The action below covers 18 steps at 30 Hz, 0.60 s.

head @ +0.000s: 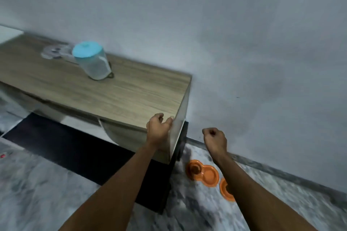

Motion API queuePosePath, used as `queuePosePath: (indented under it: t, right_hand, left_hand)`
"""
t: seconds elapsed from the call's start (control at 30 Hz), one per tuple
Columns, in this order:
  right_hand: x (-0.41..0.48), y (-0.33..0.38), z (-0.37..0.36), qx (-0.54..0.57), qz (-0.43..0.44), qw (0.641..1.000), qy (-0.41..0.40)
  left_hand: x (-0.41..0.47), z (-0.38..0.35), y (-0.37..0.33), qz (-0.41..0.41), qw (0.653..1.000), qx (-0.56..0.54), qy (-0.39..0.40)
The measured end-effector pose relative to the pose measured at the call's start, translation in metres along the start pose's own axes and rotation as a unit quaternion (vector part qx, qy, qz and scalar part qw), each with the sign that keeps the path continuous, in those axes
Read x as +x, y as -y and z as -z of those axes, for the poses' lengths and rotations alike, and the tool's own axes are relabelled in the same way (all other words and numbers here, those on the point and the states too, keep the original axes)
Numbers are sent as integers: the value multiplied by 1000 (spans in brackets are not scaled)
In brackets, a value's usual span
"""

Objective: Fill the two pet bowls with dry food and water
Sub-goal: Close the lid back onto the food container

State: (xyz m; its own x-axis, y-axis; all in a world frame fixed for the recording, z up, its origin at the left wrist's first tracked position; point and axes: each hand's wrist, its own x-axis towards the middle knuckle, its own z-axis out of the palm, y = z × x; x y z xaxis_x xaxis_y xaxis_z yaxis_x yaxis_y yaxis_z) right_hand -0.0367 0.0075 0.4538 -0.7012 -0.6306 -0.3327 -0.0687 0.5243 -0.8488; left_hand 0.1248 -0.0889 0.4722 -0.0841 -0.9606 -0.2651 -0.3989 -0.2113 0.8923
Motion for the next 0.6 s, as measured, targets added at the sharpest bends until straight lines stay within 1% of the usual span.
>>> queuePosePath:
  t: [0.13,0.3,0.43,0.6]
  right_hand:
    - [-39,53,-75,-6,27,999,18]
    - [-69,114,-154,-7,58,997,46]
    - [-88,154,-209,-3,84,994,69]
    - [-104,185,-282,-11,101,990,94]
  left_hand:
    - [25,106,0,-16,999,0,-35]
    - [44,211,8,-20,996,1,-85]
    - [58,268,22,-9,993,-9,-120]
    - [85,324,45,7,989,-22,-146]
